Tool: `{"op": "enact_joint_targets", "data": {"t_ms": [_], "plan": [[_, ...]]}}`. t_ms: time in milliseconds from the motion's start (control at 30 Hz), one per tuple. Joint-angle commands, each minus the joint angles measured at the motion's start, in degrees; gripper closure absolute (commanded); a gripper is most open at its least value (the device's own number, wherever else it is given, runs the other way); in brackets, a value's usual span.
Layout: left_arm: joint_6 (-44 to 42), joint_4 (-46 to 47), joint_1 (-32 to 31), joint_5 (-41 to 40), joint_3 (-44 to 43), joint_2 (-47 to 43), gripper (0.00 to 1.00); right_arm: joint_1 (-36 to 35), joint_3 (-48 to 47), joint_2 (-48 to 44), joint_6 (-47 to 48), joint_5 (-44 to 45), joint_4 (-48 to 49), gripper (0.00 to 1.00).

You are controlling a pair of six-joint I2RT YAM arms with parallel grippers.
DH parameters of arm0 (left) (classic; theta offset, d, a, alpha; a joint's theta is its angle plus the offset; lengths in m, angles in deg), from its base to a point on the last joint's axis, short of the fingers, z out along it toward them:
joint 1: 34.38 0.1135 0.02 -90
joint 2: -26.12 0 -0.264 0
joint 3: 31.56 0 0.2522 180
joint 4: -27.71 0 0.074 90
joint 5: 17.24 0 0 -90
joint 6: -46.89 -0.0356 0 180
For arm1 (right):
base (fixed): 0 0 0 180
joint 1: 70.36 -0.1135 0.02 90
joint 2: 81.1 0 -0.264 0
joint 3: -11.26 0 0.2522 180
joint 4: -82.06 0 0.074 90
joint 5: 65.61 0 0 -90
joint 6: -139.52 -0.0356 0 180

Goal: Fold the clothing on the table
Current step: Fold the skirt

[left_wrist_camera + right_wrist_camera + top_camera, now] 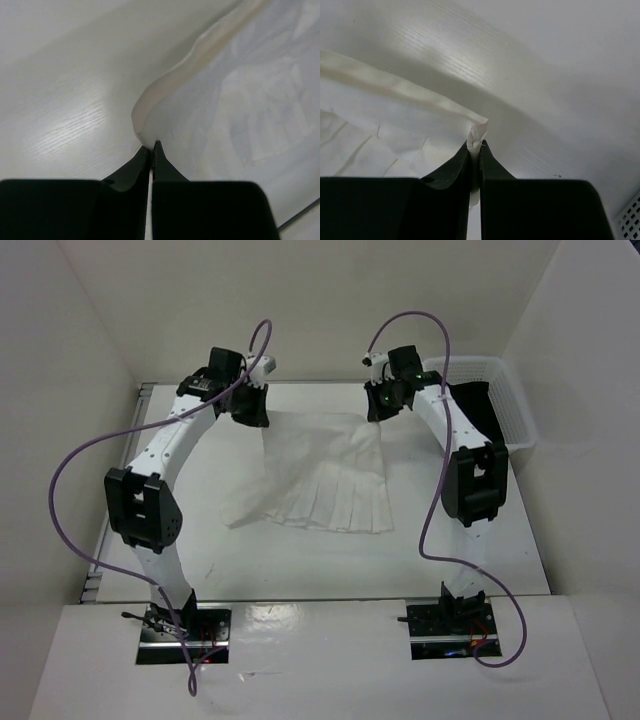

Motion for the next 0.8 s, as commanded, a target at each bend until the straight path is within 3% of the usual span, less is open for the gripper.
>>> {"op": "enact_joint_targets", "data": {"t_ms": [0, 233, 533, 767], "plan": [[0.9, 6.5, 3.8, 2.0, 5.8, 3.9, 0.98, 0.2, 1.8, -4.5, 2.2, 5.0, 1.3, 1.00], [-0.5, 13.8, 5.0, 0.6, 8.7, 8.4, 1.00, 0.2, 8.8, -8.8, 2.7, 7.7, 3.6, 1.00], [0.5, 15.2, 8.2, -8.1, -10.9, 15.0, 1.00, 0.2, 9.4, -9.4, 2.7, 9.3, 4.3, 1.00], [0.5, 15.9, 8.2, -11.3, -12.5, 18.7, 1.00, 0.2, 9.4, -9.4, 2.7, 10.4, 4.3, 1.00]]}}
